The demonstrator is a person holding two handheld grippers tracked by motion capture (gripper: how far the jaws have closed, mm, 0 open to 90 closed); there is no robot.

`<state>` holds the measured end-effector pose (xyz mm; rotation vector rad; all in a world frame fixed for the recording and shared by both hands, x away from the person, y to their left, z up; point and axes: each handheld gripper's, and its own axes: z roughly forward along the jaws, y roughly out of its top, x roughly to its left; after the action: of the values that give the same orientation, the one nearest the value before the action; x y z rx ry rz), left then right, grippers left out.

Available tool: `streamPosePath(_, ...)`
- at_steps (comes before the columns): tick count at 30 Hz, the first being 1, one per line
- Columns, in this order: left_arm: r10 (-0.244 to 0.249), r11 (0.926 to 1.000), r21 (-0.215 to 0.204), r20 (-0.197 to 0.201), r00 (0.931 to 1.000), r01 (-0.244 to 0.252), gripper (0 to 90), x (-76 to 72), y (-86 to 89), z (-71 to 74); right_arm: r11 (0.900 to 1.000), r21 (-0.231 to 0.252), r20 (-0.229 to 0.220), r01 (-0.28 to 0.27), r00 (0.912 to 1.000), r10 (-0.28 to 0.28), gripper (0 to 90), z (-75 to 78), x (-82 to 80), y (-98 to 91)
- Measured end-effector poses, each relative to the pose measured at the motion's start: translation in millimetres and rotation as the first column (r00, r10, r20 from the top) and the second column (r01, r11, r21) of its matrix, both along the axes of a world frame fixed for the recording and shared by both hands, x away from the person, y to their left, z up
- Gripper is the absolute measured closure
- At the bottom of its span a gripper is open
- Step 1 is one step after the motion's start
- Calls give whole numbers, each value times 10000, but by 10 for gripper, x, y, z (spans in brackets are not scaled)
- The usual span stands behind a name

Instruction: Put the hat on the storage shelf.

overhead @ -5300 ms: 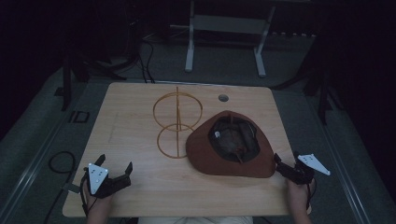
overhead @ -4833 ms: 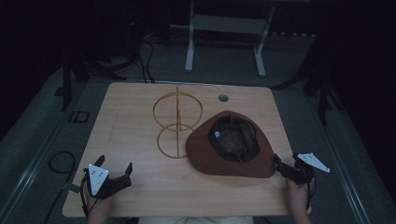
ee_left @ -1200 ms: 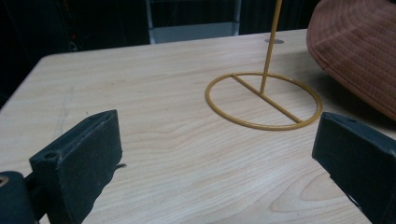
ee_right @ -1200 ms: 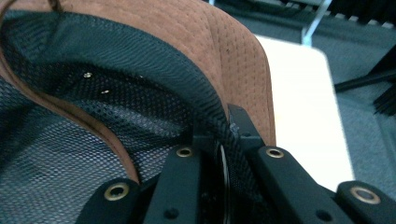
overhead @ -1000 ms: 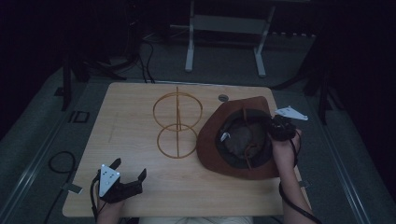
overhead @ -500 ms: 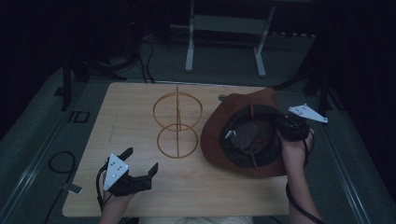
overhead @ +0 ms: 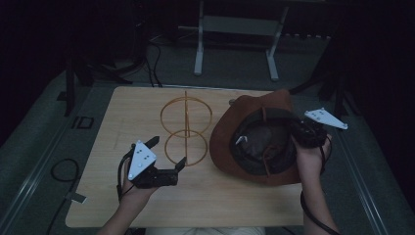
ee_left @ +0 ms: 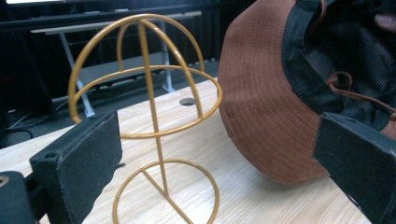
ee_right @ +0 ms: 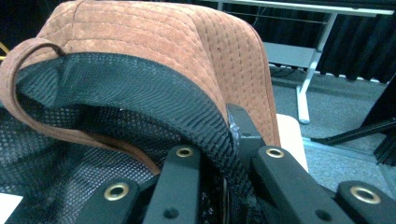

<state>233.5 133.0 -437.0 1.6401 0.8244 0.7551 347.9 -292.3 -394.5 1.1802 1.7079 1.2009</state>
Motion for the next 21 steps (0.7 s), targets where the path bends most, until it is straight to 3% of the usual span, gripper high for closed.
streamPosePath(4,-387,9985,388,-96,9992,391,22,56,-174,79,9999,-117,50,-64,10000,65,837,3,-35,14)
streamPosePath(7,-796,9941,753,115,9968,785,22,130,-402,188,9999,-82,107,-105,9999,106,837,19,-63,19)
streamPosePath(12,-1148,9894,911,171,9932,1128,22,256,-623,283,9999,77,133,-154,9998,153,837,39,-88,15)
streamPosePath(15,-1587,9831,933,30,9873,1577,22,396,-830,351,9998,102,157,-189,9997,187,837,49,-102,22)
streamPosePath(21,-1947,9741,1174,-7,9809,1934,22,562,-1079,423,9995,170,169,-264,9995,261,836,64,-112,26)
